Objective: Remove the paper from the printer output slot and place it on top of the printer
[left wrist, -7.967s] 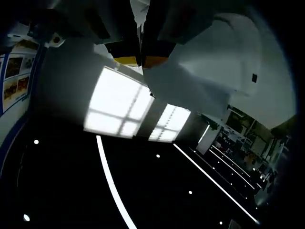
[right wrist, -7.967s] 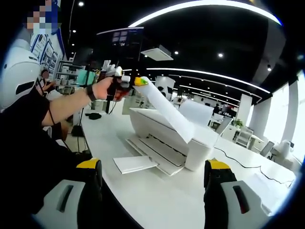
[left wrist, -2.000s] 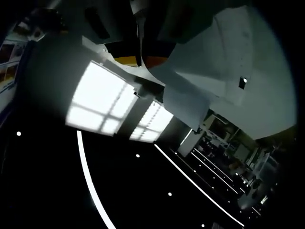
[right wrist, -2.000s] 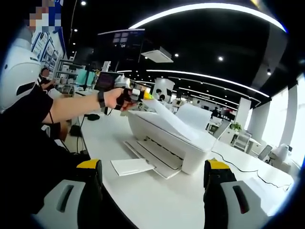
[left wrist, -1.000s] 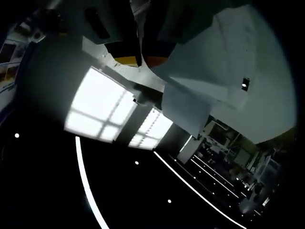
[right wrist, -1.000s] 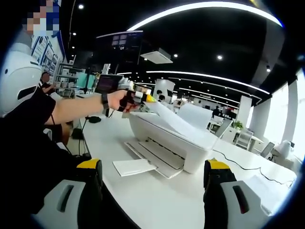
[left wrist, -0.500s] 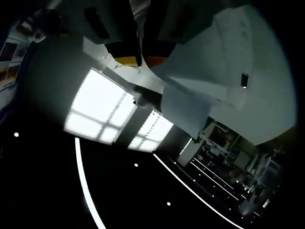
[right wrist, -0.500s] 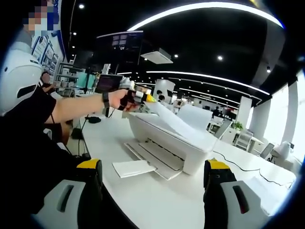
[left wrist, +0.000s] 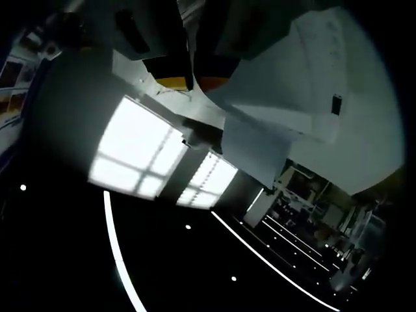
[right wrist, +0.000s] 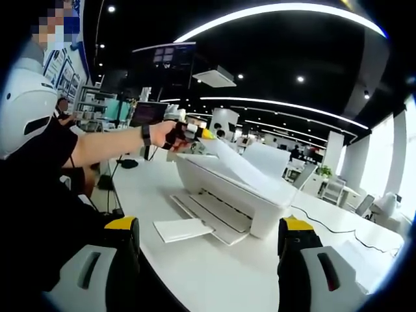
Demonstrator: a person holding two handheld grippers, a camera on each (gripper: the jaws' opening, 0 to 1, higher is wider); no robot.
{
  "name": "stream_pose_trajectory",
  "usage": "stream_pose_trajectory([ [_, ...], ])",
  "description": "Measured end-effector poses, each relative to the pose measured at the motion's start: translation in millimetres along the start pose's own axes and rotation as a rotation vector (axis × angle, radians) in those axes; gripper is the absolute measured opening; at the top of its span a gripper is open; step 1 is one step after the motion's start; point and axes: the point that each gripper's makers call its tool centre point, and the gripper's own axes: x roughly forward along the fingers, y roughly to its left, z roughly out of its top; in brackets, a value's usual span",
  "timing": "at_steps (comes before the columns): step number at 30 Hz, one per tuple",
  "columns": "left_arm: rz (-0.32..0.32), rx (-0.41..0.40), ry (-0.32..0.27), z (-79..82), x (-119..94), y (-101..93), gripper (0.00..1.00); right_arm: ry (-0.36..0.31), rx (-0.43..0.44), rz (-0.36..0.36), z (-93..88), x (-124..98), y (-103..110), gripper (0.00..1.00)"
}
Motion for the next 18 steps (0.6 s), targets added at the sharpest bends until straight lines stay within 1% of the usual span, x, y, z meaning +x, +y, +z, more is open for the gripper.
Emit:
stream_pose_trajectory([
  [14,0.011,0.007,0.016,3.0,1.8,8.7,0.06,0.001,-0.006,-0.003,0.1,0.1,-0.1,0.83],
  [18,0.013,0.011,0.024,1.0,3.2,9.5,0.06,0.002,-0.004,-0.001,-0.7,0.5,0.2,0.83],
])
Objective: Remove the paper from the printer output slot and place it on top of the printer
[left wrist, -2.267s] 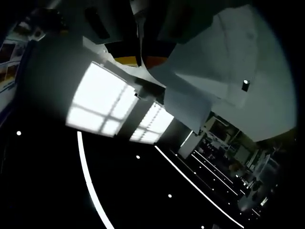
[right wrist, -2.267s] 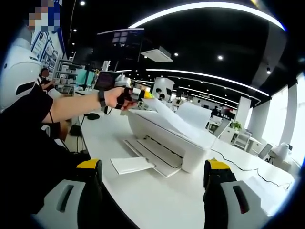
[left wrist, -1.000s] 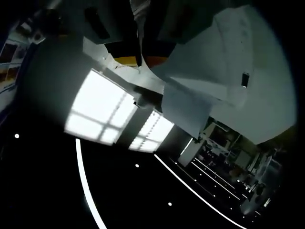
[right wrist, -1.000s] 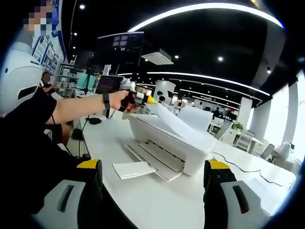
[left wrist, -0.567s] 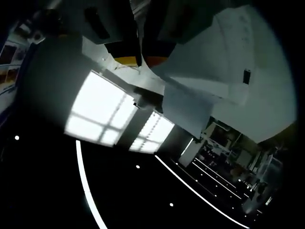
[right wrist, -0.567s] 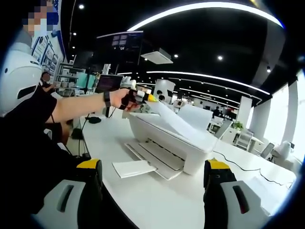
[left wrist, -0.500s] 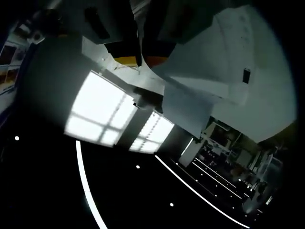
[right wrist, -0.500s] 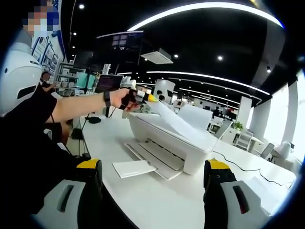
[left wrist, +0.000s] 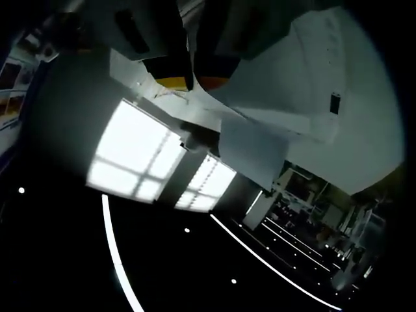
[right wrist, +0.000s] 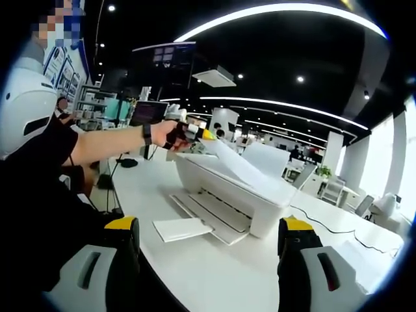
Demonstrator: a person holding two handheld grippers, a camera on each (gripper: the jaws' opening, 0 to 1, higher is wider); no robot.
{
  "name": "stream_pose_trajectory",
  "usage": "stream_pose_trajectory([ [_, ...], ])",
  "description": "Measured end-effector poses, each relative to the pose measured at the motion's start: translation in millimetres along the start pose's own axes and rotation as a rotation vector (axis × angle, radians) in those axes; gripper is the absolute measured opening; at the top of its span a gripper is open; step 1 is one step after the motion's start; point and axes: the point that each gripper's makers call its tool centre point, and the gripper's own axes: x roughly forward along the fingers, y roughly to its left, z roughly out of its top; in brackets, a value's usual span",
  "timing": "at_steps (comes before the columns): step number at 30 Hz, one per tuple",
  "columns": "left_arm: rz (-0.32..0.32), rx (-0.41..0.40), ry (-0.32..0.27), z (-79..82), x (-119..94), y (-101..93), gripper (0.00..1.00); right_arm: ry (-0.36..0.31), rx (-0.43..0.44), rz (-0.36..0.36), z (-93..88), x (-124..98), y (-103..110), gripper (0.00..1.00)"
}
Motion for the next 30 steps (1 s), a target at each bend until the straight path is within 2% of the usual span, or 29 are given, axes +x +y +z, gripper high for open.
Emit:
stream_pose_trajectory([
  [8,0.005,0.010,0.018,-8.7,2,0.5,0.06,0.003,0.000,-0.004,-1.2,-1,-1,0.83],
  [19,0.010,0.000,0.032,-9.5,4,5.6,0.06,0.004,0.003,-0.003,-3.1,-1,-1,0.83],
  [24,0.027,0.011,0.041,-13.9,3,6.7,0.07,0.021,0.000,-0.020,-9.2,0,-5,0.83],
  [30,0.026,0.001,0.048,-17.8,7,8.9,0.06,0.018,0.003,-0.008,-8.9,2,-2,0.83],
])
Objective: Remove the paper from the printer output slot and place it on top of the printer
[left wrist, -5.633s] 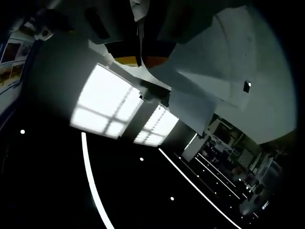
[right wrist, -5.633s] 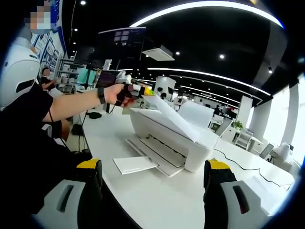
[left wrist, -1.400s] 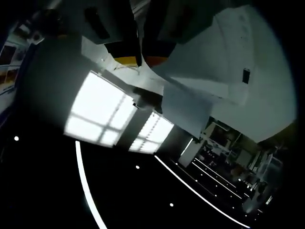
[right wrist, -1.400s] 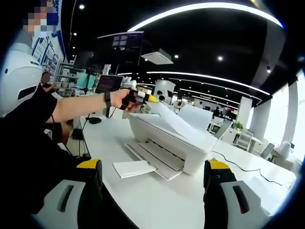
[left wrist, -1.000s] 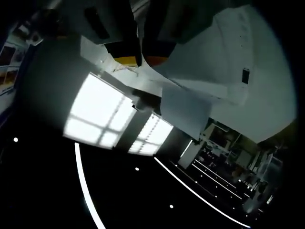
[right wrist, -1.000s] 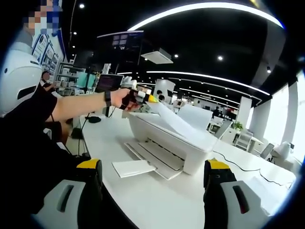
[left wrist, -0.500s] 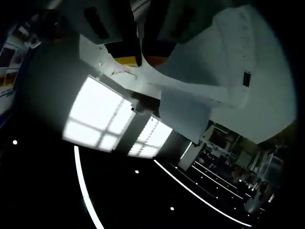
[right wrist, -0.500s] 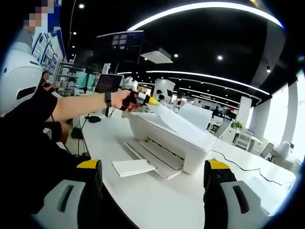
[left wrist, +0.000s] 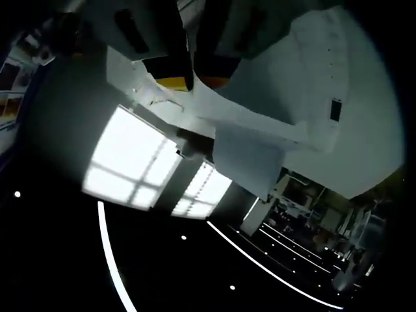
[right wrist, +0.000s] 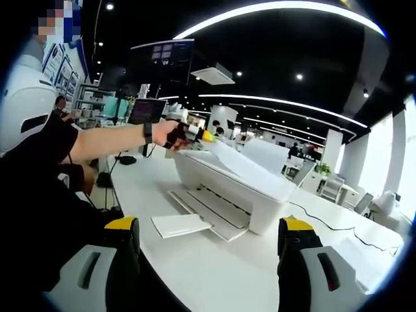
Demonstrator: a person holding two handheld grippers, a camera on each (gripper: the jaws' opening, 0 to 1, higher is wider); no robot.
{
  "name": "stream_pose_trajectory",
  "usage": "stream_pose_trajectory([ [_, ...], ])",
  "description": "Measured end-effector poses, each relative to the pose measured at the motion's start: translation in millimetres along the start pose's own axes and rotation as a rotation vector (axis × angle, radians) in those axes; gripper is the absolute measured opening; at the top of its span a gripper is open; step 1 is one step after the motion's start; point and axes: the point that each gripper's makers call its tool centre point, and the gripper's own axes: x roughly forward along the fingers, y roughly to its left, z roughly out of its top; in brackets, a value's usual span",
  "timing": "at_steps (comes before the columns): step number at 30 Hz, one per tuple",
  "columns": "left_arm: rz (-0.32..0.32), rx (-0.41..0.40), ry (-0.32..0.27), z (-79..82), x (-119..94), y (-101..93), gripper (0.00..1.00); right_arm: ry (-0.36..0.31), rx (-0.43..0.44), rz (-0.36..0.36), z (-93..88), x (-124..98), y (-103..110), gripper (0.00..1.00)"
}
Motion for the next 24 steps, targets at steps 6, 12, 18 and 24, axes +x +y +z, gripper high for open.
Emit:
stream_pose_trajectory([
  [6,0.001,0.003,0.009,-2.0,2,0.0,0.06,0.004,0.001,0.001,-1.3,0,0,0.83],
  [12,0.010,0.011,0.014,-3.1,1,2.7,0.07,-0.002,0.003,-0.003,-0.2,0,0,0.83],
  [18,0.023,0.007,0.018,-3.6,2,5.8,0.08,-0.001,0.003,0.000,-0.2,0,1,0.83],
  [24,0.049,0.000,0.025,-3.8,4,12.6,0.09,0.000,0.002,0.000,-0.5,0,1,0.83],
])
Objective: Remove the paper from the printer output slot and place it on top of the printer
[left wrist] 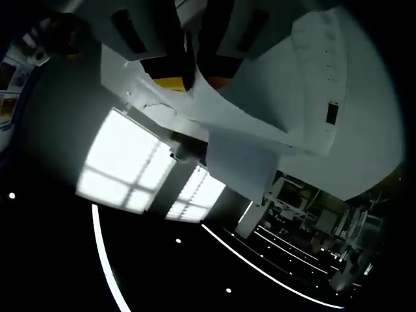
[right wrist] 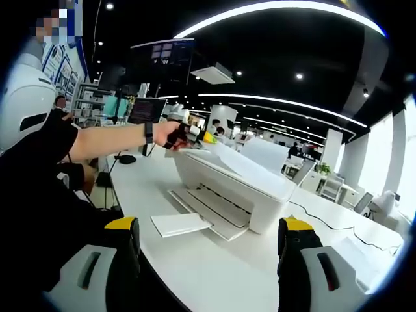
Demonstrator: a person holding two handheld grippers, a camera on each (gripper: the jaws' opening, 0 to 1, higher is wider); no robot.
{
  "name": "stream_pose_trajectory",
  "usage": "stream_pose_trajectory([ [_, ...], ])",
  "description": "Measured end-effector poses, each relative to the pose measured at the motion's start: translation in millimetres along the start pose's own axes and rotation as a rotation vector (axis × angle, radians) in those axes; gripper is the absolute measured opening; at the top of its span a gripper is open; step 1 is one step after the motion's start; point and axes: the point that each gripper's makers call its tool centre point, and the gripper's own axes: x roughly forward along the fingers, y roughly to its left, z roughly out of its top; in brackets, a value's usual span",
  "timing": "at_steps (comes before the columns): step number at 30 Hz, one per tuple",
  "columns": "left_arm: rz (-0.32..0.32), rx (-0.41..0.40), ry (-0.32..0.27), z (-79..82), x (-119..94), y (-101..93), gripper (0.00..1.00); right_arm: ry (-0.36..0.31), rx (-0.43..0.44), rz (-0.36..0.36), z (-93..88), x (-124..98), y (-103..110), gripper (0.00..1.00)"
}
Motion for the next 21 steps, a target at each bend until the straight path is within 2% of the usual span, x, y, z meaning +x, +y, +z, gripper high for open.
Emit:
stream_pose_trajectory([
  [9,0.054,-0.032,0.047,-11.1,-4,11.2,0.16,0.003,0.000,-0.003,-1.1,0,-1,0.83],
  [21,0.077,-0.008,0.066,-10.5,-3,14.8,0.27,0.002,-0.003,0.002,0.3,1,1,0.83],
])
